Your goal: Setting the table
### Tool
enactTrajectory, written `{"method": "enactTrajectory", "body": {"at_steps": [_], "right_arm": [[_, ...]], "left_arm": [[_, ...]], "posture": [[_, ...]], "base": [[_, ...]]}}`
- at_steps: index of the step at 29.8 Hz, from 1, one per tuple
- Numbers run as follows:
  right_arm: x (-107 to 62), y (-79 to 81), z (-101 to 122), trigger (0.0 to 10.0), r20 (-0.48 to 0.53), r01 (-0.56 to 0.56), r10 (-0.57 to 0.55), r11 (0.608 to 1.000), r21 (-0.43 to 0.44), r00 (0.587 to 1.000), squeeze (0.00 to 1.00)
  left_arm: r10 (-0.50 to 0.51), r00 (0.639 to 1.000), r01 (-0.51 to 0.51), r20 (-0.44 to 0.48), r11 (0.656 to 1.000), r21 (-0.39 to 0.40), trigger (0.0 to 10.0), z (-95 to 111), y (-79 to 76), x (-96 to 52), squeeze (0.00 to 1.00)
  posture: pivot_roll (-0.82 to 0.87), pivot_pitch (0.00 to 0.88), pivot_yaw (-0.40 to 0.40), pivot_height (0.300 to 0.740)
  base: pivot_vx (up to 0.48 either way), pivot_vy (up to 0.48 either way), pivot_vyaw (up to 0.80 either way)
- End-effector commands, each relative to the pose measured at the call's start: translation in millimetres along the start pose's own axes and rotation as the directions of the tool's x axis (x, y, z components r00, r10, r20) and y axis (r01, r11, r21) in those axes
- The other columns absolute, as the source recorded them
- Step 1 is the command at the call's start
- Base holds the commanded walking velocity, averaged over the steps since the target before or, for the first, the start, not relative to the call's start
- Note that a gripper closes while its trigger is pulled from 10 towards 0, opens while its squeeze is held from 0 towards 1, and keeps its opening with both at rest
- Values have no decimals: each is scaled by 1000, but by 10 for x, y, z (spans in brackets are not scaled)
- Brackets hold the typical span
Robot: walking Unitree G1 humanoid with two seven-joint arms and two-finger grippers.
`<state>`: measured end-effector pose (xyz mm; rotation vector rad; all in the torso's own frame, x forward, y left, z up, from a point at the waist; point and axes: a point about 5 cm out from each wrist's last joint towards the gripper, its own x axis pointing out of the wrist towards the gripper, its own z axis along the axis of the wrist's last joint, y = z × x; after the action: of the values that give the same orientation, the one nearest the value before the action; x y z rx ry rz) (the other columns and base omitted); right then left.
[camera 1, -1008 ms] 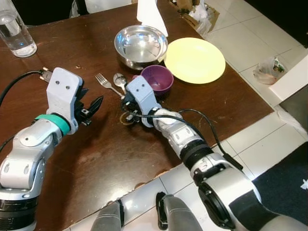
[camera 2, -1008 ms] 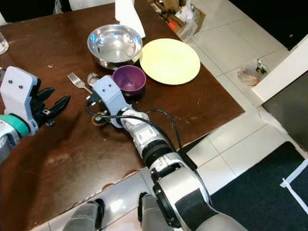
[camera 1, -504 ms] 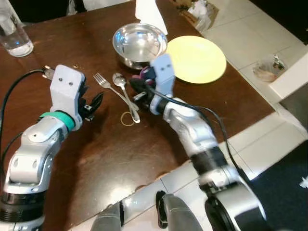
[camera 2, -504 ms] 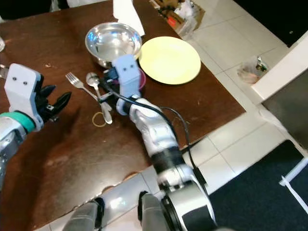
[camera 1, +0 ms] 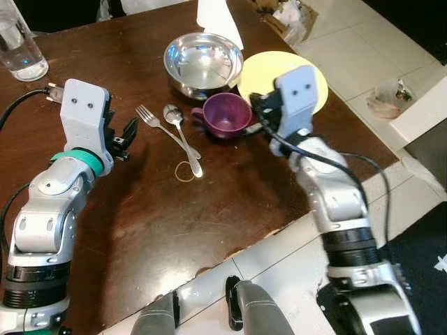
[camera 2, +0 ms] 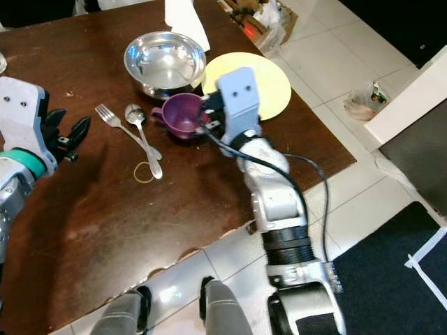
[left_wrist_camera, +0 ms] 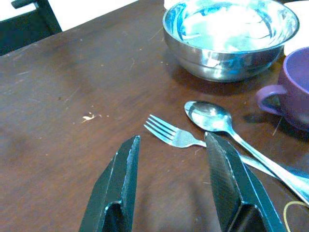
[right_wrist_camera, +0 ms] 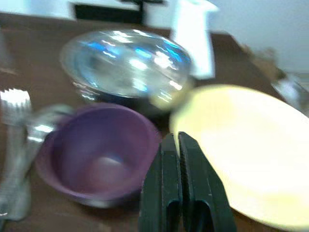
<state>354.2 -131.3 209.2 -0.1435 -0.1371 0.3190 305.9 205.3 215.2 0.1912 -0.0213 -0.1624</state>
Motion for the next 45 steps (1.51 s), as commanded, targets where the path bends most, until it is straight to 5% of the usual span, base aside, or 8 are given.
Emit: {"method": "enactTrajectory", "body": {"at_steps": [1, 11, 12, 32, 37, 39, 41, 45], "right_arm": [[-42, -98, -136, 10000, -53, 49, -47, 998, 36, 997, 1000], [16, -96, -363, 10000, -227, 92, -49, 979, 182, 973, 1000], [52, -68, -384, 10000, -250, 79, -26, 976, 204, 968, 0], [207, 197, -610, 10000, -364, -52, 150, 963, 266, 919, 0], [260, 169, -522, 10000, -309, -47, 126, 967, 251, 943, 0], [295, 32, -378, 10000, -221, -8, 40, 989, 145, 975, 0], [299, -12, -298, 10000, -164, -2, 24, 991, 135, 986, 0], [294, -37, -117, 10000, -48, -5, 18, 969, 247, 999, 0]], "left_arm": [[-3, 1000, 3, -12, 1000, 15, 10000, -33, -4, 0, 0], [-7, 1000, 7, -14, 1000, 10, 10000, -65, -61, 9, 0], [-5, 1000, 5, -15, 1000, 9, 10000, -71, -58, 1, 0], [8, 1000, -7, -20, 1000, 12, 10000, -92, -40, -45, 0], [8, 1000, -8, -23, 1000, 12, 10000, -99, -43, -47, 0], [2, 1000, -2, -29, 1000, 13, 10000, -125, -76, -58, 0], [-9, 999, 9, -33, 1000, 15, 10000, -145, -107, -62, 0], [-48, 998, 49, -41, 999, 11, 10000, -178, -213, -64, 0]], "posture": [[-35, 145, -18, 740], [-41, 136, -36, 740], [-46, 136, -40, 740], [-25, 144, -42, 740], [-23, 156, -47, 740], [-28, 160, -43, 740], [-29, 161, -43, 740], [-36, 161, -35, 740]], "base": [[0, 0, 0], [0, 0, 0], [0, 0, 0], [0, 0, 0], [0, 0, 0], [0, 0, 0], [0, 0, 0], [0, 0, 0]]}}
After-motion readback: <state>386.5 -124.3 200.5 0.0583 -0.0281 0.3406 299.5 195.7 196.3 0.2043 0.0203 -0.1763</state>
